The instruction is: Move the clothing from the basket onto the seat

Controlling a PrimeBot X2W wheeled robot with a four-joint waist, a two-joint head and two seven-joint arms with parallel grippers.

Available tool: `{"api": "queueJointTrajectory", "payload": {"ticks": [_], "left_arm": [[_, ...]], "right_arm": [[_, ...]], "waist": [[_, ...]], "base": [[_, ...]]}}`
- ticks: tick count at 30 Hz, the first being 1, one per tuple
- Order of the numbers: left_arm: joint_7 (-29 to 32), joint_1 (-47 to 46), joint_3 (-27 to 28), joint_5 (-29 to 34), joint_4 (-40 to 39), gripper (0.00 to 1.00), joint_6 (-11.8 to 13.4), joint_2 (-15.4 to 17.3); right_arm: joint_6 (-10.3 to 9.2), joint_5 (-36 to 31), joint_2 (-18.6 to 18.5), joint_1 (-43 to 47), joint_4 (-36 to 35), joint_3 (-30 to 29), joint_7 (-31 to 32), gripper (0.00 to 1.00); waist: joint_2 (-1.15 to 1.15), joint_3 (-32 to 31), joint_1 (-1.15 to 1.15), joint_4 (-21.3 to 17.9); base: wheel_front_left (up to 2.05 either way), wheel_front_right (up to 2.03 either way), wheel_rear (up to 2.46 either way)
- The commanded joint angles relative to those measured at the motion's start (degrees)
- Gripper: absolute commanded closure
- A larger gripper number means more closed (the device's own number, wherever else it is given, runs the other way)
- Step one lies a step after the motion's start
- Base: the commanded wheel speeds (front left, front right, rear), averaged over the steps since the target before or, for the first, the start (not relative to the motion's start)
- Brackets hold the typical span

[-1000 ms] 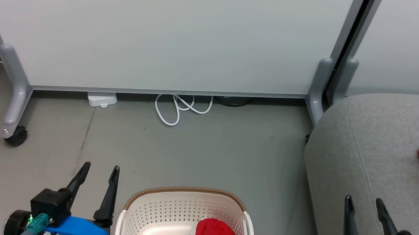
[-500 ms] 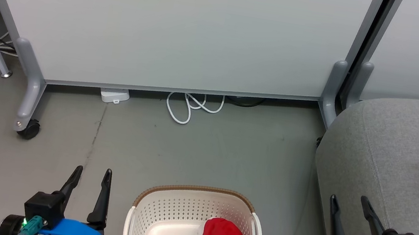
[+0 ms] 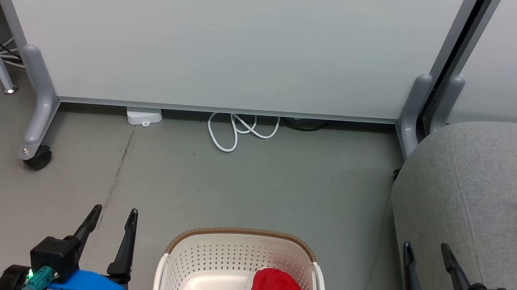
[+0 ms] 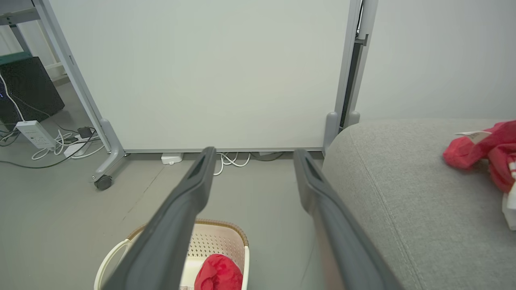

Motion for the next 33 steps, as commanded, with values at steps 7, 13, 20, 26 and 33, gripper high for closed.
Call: {"api": "queueJointTrajectory", "payload": {"ticks": [7, 13, 20, 26, 33], "left_arm": [[-0.3, 0.0, 0.0, -0.2, -0.5, 0.0, -0.4, 0.1], [-0.3, -0.3, -0.5, -0.3, -0.7, 0.0, -0.4, 0.4], [-0.3, -1.9, -1.9, -0.3, -0.1, 0.0, -0.5, 0.5], [-0.3, -5.1, -3.7, -0.6, 1.1, 0.0, -0.5, 0.7], [-0.3, -10.9, -6.4, -0.9, 2.8, 0.0, -0.4, 1.2]], "right_arm": [[0.01, 0.3, 0.1, 0.2, 0.5, 0.3, 0.0, 0.0], [0.01, 0.5, 0.1, -0.8, 1.0, 0.6, -0.5, 0.0], [0.01, -0.6, 0.1, -2.6, 0.5, 1.4, -0.5, 0.0], [0.01, -1.0, 0.1, -5.5, -0.4, 2.1, -0.7, 0.0], [0.01, -1.0, 0.1, -9.8, -2.2, 3.3, -1.4, 0.0]], "waist": [[-0.01, 0.1, 0.0, 0.0], [-0.01, 1.3, 0.0, -0.5], [-0.01, 4.8, 0.0, -2.8], [-0.01, 11.1, 0.0, -6.5], [-0.01, 21.4, 0.0, -11.2]], "base": [[0.0, 0.0, 0.0], [0.0, 0.0, 0.0], [0.0, 0.0, 0.0], [0.0, 0.0, 0.0], [0.0, 0.0, 0.0]]}}
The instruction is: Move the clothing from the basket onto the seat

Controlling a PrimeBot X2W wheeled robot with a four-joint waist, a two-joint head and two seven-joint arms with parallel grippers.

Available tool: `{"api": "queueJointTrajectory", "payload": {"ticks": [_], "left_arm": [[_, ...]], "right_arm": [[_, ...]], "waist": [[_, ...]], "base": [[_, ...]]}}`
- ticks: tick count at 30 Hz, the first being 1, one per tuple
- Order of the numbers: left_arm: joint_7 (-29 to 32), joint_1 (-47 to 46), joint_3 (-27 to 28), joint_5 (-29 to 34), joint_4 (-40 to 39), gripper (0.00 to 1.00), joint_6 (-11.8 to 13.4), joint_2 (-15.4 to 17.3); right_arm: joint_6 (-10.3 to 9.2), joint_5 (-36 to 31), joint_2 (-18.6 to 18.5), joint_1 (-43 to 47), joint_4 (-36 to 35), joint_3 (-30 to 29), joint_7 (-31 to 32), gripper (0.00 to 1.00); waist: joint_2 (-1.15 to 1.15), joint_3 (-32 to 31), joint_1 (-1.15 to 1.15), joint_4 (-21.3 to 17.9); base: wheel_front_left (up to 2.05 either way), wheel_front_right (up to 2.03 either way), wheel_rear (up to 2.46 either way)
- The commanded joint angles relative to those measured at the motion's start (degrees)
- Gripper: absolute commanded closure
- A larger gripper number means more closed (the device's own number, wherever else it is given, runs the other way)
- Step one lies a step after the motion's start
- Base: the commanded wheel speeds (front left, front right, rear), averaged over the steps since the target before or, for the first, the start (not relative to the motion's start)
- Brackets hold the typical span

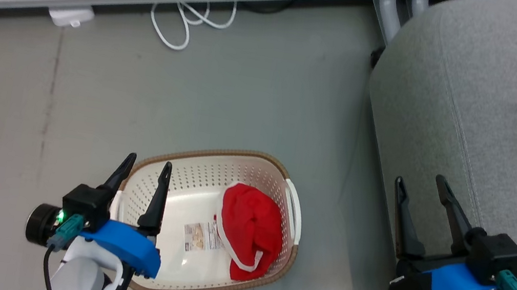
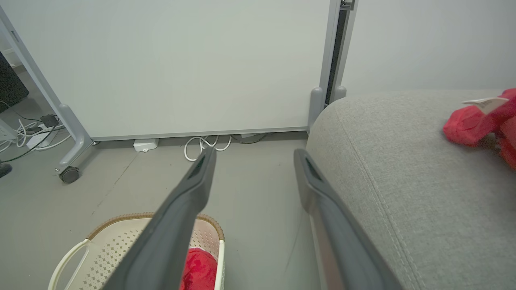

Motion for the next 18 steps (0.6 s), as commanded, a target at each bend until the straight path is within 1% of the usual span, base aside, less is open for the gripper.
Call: {"api": "queueJointTrajectory", "payload": {"ticks": [1, 7, 15, 18], "left_arm": [[-0.3, -1.5, -0.2, 0.1, 0.1, 0.0, -0.4, 0.5], [-0.3, -8.1, -4.3, -0.9, 3.5, 0.0, -0.4, 2.2], [-0.3, -14.9, -10.4, -1.7, 9.6, 0.0, -0.3, 5.7], [-0.3, -16.6, -12.8, -2.9, 12.2, 0.0, -0.3, 6.4]], "right_arm": [[0.01, 0.0, 0.1, -1.4, -0.4, 0.3, -0.3, 0.0], [0.01, 1.2, 0.1, -5.9, -2.5, 2.7, -1.9, 0.0], [0.01, 3.3, 0.1, -9.4, -2.6, 5.4, -3.4, 0.0], [0.01, 4.3, 0.1, -10.5, -2.3, 6.2, -4.0, 0.0]], "waist": [[0.0, 5.8, -0.01, -3.9], [0.0, 14.9, -0.01, -8.0], [0.0, 22.3, -0.01, -11.5], [0.0, 24.5, -0.01, -12.9]], "base": [[0.0, 0.0, 0.0], [0.0, 0.0, 0.0], [0.0, 0.0, 0.0], [0.0, 0.0, 0.0]]}}
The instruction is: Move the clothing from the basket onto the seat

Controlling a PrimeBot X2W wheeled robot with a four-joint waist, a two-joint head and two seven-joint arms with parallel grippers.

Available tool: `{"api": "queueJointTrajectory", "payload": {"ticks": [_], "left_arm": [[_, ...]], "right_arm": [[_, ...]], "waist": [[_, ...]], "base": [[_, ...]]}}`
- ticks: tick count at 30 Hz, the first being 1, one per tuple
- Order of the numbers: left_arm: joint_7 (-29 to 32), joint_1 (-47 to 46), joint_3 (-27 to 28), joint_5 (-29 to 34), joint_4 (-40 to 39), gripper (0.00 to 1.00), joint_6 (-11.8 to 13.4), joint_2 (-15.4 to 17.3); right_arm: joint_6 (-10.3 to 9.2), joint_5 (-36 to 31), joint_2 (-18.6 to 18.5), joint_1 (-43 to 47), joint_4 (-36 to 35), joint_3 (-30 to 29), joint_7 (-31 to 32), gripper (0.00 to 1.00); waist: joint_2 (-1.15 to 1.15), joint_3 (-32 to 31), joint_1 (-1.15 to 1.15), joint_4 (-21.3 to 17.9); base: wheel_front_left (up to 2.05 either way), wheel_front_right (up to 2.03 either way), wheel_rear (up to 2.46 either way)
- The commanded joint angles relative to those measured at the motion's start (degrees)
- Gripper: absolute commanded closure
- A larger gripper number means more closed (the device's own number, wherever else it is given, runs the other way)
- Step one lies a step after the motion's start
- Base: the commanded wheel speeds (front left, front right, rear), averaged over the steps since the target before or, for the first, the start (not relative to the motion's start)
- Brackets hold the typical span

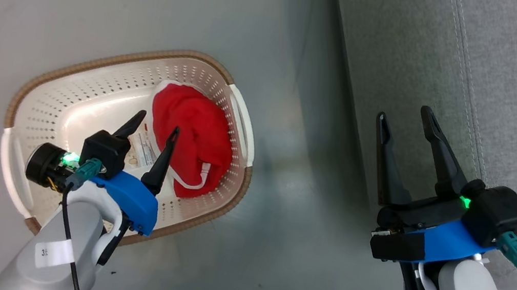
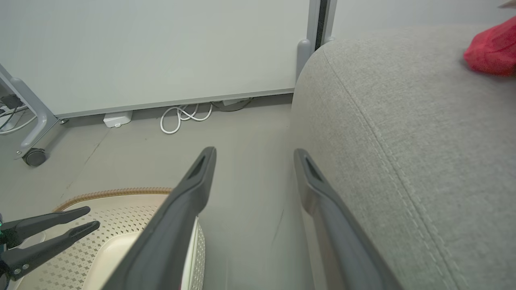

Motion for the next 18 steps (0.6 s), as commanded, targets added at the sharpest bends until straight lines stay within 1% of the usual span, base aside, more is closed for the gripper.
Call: {"api": "queueJointTrajectory", "payload": {"ticks": [1, 8, 15, 18], "left_arm": [[-0.3, -1.4, -0.5, -0.3, 0.5, 0.0, 0.0, 0.6], [-0.3, -4.8, -4.1, -1.9, 4.7, 0.0, 0.0, 3.2], [0.3, -8.0, -5.2, -3.0, 8.9, 0.0, 0.0, 5.3], [0.8, -9.0, -4.8, -3.1, 10.6, 0.0, 0.6, 6.1]], "right_arm": [[0.01, 0.4, 0.1, -1.2, 0.0, 0.2, -0.4, 0.0], [0.01, 3.4, 0.1, -3.4, -0.8, 2.7, -1.0, 0.0], [0.01, 6.4, 0.1, -5.1, -3.2, 5.2, -1.0, 0.0], [0.01, 7.5, 0.1, -5.5, -4.1, 6.3, -1.0, 0.0]], "waist": [[0.0, 2.9, -0.02, -2.7], [0.0, 7.5, -0.02, -6.0], [0.0, 11.4, -0.02, -8.2], [0.0, 12.8, -0.02, -9.2]], "base": [[0.0, 0.0, 0.0], [0.0, 0.0, 0.0], [0.0, 0.0, 0.0], [0.0, 0.0, 0.0]]}}
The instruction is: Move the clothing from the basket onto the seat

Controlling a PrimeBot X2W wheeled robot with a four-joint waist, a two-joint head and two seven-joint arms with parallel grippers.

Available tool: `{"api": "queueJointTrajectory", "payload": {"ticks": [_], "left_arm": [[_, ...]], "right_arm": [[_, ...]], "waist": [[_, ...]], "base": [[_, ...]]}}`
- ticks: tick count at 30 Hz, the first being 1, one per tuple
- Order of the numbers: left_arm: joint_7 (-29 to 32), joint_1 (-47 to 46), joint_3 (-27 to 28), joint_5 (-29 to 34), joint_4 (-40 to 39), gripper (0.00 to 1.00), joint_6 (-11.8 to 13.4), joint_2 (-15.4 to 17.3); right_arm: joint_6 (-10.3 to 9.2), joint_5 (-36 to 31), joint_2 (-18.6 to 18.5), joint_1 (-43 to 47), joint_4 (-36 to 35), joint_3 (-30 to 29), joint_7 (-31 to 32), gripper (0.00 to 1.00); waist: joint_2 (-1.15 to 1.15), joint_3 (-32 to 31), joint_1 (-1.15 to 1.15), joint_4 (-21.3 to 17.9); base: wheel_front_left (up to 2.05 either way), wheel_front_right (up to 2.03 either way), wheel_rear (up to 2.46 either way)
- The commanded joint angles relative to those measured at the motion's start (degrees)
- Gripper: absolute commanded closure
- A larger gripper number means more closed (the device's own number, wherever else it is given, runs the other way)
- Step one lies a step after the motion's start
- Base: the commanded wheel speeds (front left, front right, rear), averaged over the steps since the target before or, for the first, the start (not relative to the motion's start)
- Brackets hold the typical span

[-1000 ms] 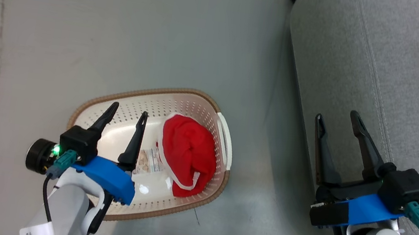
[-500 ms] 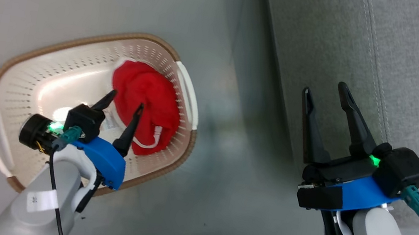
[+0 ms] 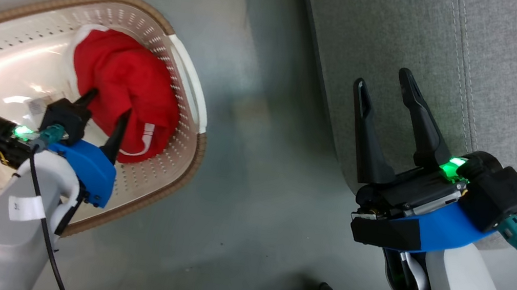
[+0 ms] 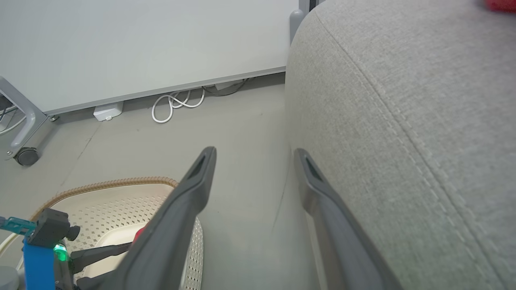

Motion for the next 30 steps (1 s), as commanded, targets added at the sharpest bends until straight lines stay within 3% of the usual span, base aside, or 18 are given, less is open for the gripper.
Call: {"api": "queueJointTrajectory", "payload": {"ticks": [1, 14, 15, 16, 17, 18, 30], "left_arm": [[0.7, -1.5, 0.3, -0.2, 1.0, 0.0, 0.9, 0.8], [4.1, -4.6, 1.7, -1.2, 5.1, 0.0, 5.8, 2.7], [4.1, -4.7, 1.6, -1.3, 5.3, 0.18, 5.8, 2.7], [4.3, -4.7, 1.5, -1.4, 5.4, 0.51, 5.7, 2.7], [4.3, -4.7, 1.4, -1.3, 5.5, 0.71, 5.7, 2.7], [4.3, -4.7, 1.3, -1.3, 5.6, 1.0, 5.7, 2.6], [4.1, -5.1, 0.6, -2.1, 6.2, 1.0, 4.9, 1.7]], "right_arm": [[0.01, 0.8, 0.1, -1.2, -0.7, 0.6, -0.3, 0.0], [0.01, 3.7, 0.1, -2.0, -1.2, 2.6, -0.3, 0.0], [0.01, 3.8, 0.1, -2.0, -1.1, 2.6, -0.3, 0.0], [0.01, 3.9, 0.1, -2.0, -1.1, 2.6, -0.3, 0.0], [0.01, 3.9, 0.1, -2.0, -1.0, 2.6, -0.3, 0.0], [0.01, 3.9, 0.1, -2.0, -1.0, 2.6, -0.3, 0.0], [0.01, 3.4, 0.1, -2.3, -1.0, 2.3, -0.3, 0.0]], "waist": [[0.0, 1.8, -0.01, -1.6], [0.0, 4.4, -0.01, -4.2], [0.0, 4.4, -0.01, -4.3], [0.0, 4.3, -0.01, -4.3], [0.0, 4.3, -0.01, -4.2], [0.0, 4.3, -0.01, -4.2], [0.0, 4.0, -0.01, -3.4]], "base": [[0.0, 0.0, 0.0], [0.0, 0.0, 0.0], [0.0, 0.0, 0.0], [0.0, 0.0, 0.0], [0.0, 0.0, 0.0], [0.0, 0.0, 0.0], [0.0, 0.0, 0.0]]}}
